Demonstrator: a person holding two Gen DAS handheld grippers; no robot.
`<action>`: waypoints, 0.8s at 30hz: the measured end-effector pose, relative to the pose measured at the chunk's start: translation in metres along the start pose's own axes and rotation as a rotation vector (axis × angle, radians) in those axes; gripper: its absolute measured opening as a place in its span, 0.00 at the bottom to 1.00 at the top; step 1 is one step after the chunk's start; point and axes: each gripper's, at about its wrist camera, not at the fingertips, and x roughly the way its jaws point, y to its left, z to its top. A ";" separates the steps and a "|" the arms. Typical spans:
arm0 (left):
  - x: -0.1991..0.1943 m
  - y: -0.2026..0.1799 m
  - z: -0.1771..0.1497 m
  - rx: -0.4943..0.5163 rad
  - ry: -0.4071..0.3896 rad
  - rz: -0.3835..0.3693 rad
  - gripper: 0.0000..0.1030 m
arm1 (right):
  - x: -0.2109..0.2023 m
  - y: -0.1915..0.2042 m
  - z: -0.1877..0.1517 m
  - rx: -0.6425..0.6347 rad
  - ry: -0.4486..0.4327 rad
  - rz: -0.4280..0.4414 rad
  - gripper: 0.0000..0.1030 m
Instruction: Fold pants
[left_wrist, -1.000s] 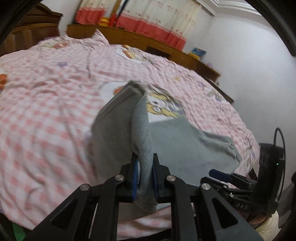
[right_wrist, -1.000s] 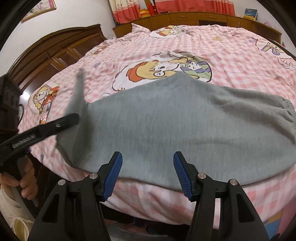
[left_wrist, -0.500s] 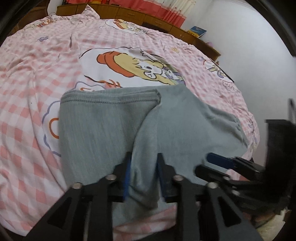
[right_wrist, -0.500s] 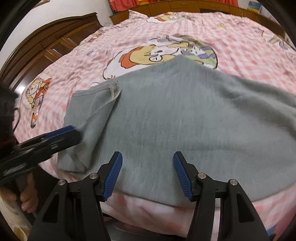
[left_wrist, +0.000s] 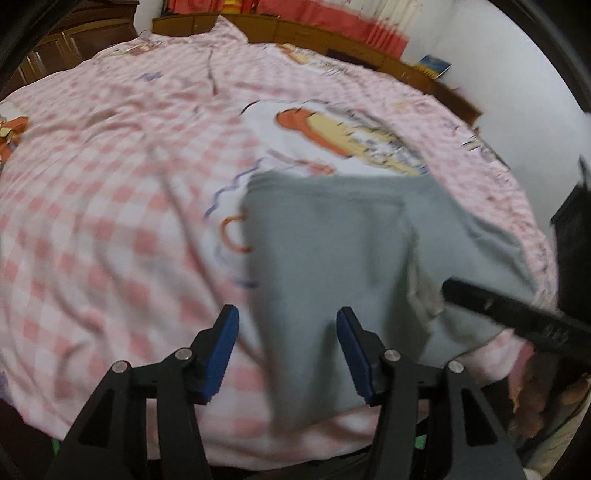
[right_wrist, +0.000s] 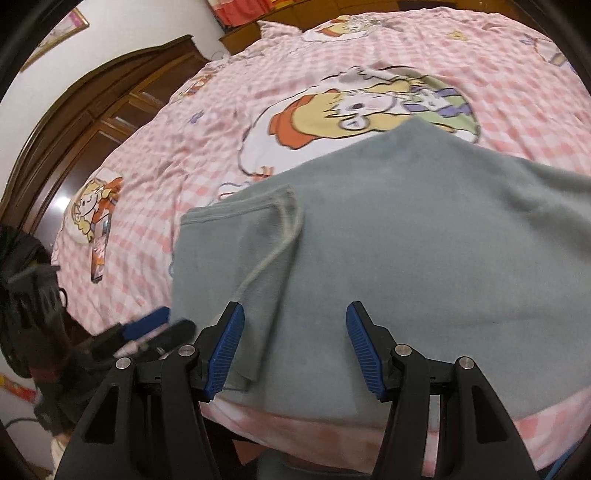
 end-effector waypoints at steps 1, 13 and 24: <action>0.001 0.002 -0.002 -0.004 0.005 0.000 0.56 | 0.004 0.005 0.002 -0.004 0.008 0.003 0.58; 0.004 0.012 -0.014 -0.048 0.012 -0.045 0.59 | 0.043 0.040 0.017 -0.034 0.087 -0.042 0.57; -0.010 0.018 -0.017 -0.082 -0.035 -0.051 0.61 | 0.011 0.046 0.031 -0.082 0.042 -0.032 0.07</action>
